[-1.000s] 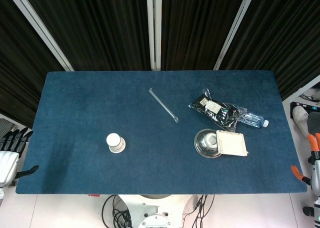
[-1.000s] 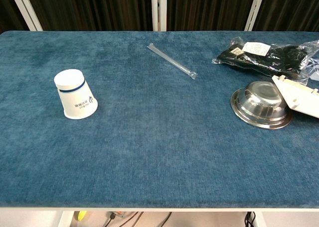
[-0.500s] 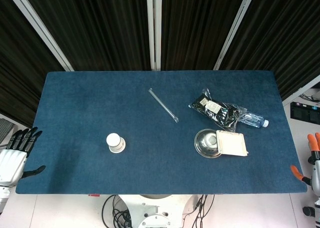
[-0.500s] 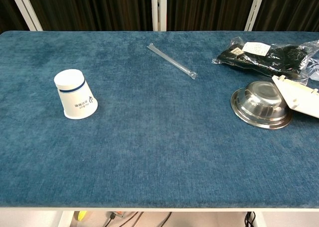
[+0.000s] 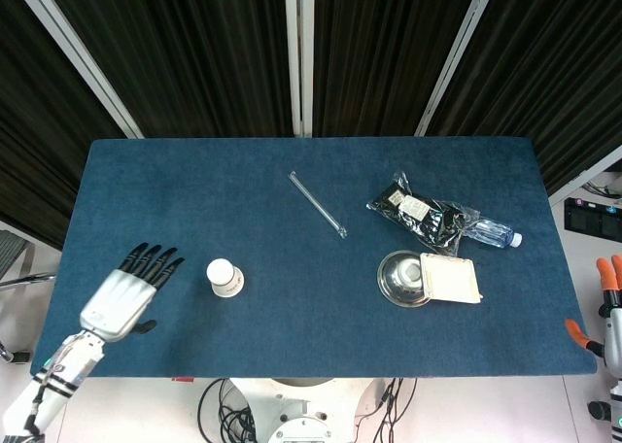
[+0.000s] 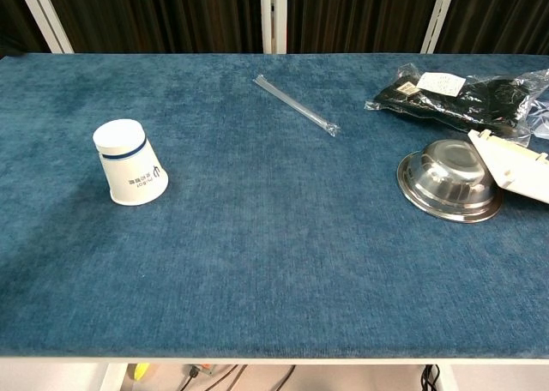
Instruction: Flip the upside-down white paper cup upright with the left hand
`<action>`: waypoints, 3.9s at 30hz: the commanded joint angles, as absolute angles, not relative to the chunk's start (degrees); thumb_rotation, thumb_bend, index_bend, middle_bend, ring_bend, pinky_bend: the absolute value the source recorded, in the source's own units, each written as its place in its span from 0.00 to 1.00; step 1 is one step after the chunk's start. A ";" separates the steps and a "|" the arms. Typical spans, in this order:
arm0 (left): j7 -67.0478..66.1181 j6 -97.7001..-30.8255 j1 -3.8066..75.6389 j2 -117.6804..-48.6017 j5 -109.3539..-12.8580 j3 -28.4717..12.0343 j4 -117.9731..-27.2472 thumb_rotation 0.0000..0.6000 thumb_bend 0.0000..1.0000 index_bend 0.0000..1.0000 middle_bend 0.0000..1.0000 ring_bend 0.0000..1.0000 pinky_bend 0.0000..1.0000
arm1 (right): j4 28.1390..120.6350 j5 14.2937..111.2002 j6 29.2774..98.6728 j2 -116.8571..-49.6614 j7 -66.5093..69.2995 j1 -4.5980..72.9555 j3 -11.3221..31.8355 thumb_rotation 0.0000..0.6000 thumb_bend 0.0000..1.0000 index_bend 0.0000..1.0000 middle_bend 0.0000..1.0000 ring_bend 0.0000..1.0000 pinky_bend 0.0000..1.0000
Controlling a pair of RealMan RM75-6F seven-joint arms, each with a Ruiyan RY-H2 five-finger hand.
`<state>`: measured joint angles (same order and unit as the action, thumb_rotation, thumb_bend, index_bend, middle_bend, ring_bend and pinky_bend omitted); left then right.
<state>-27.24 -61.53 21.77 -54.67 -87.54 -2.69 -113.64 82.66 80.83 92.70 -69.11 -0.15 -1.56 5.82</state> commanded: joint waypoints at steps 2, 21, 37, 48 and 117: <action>-44.26 -52.37 32.92 -59.52 -71.62 -7.44 -119.78 1.00 0.00 0.02 0.00 0.00 0.02 | 82.75 80.49 92.51 -68.57 0.82 -1.86 6.08 1.00 0.09 0.00 0.00 0.00 0.00; -60.63 -54.78 47.61 -77.04 -49.84 -3.12 -104.81 1.00 0.03 0.05 0.04 0.00 0.02 | 81.54 79.43 91.28 -68.01 3.23 -2.85 6.58 1.00 0.09 0.00 0.00 0.00 0.00; -60.35 -58.39 49.58 -79.18 -51.41 0.44 -102.80 1.00 0.16 0.36 0.29 0.00 0.02 | 80.67 78.52 88.91 -68.60 3.20 -2.48 6.79 1.00 0.12 0.00 0.00 0.00 0.00; -36.82 -61.84 45.33 -82.64 -64.96 -2.69 -97.50 1.00 0.17 0.46 0.40 0.05 0.04 | 80.25 77.76 87.39 -68.54 3.89 -2.29 6.97 1.00 0.12 0.00 0.00 0.00 0.00; -51.79 -59.36 47.88 -80.05 -40.41 -6.71 -107.06 1.00 0.11 0.03 0.04 0.00 0.01 | 80.29 78.09 85.84 -66.29 8.83 -1.44 7.94 1.00 0.14 0.00 0.00 0.00 0.00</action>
